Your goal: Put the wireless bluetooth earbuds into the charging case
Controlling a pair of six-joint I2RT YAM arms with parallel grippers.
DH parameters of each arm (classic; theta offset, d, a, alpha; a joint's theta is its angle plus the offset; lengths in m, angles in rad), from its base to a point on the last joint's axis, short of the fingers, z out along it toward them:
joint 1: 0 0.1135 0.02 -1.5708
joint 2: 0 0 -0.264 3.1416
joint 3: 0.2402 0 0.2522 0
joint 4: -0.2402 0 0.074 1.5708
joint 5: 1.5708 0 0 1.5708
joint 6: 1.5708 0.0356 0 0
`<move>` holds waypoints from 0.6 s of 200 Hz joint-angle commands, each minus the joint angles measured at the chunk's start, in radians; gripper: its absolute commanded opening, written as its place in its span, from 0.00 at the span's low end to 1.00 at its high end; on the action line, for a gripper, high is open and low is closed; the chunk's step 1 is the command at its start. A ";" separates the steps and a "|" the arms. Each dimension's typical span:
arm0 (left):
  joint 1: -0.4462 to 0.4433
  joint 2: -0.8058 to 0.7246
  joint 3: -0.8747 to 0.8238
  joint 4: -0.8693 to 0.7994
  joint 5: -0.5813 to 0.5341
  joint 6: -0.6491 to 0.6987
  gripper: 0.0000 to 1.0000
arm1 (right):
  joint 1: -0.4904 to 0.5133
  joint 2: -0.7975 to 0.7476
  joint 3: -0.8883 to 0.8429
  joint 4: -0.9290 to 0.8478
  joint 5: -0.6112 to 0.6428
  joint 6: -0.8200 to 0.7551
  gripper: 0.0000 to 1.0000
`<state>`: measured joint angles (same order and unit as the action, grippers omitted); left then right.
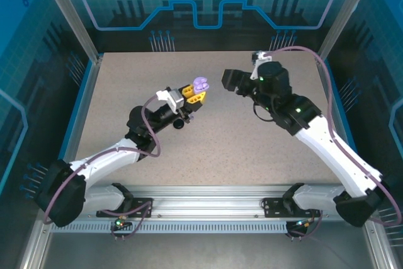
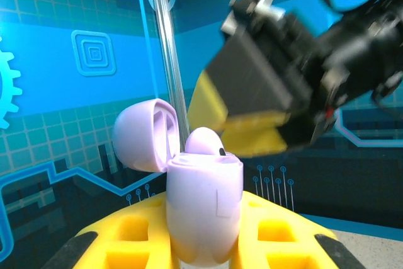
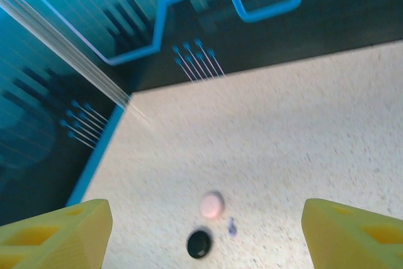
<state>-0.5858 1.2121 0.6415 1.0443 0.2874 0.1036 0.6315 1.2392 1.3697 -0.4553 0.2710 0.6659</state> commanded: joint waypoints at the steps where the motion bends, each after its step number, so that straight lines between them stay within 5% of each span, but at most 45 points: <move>1: -0.004 -0.047 -0.013 -0.028 -0.028 -0.013 0.00 | -0.010 0.094 0.004 -0.037 -0.044 0.002 0.80; 120: 0.048 -0.117 -0.074 -0.076 -0.126 -0.103 0.00 | 0.046 0.726 0.297 -0.188 -0.188 -0.145 0.71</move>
<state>-0.5583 1.1210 0.5819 0.9630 0.1982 0.0498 0.6407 1.8648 1.5753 -0.5598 0.1135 0.5991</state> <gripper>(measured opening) 0.213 0.729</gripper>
